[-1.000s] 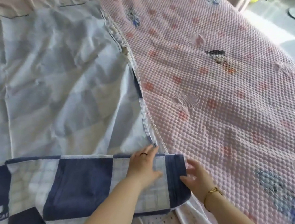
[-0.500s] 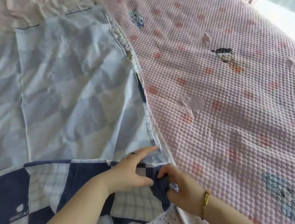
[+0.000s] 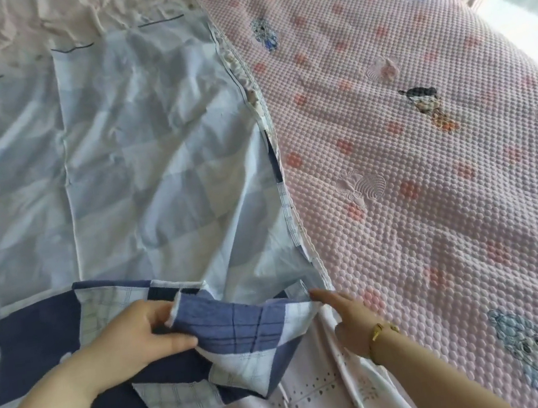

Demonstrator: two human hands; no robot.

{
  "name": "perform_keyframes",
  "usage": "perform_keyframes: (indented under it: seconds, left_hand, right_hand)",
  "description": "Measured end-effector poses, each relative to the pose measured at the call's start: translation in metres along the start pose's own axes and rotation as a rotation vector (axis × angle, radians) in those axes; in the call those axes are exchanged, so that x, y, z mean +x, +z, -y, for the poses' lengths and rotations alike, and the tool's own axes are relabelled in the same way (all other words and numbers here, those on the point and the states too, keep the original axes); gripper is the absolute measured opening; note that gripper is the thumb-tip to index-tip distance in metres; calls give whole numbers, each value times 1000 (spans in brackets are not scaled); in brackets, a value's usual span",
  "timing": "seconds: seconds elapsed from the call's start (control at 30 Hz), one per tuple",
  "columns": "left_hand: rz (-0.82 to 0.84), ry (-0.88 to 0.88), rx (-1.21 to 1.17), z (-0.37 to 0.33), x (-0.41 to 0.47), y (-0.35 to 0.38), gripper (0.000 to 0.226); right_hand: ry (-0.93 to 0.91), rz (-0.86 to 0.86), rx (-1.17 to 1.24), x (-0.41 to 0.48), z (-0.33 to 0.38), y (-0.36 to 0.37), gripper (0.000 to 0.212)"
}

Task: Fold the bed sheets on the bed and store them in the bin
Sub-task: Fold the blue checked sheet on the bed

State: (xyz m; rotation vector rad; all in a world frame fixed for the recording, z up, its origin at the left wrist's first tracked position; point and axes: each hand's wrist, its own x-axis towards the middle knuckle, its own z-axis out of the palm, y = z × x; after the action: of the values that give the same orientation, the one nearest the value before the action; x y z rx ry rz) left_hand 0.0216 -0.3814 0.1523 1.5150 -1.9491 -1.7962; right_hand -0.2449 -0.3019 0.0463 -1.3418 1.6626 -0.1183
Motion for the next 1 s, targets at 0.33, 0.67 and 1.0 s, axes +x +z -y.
perform_keyframes:
  seconds: [0.33, 0.67, 1.0]
  left_hand:
    - [-552, 108, -86, -15, 15, -31, 58]
    - [-520, 314, 87, -94, 144, -1, 32]
    - [-260, -47, 744, -44, 267, 70, 43]
  right_hand:
    - [-120, -11, -311, 50, 10, -11, 22]
    - [-27, -579, -43, -39, -66, -44, 41]
    - [592, -192, -111, 21, -116, -27, 22]
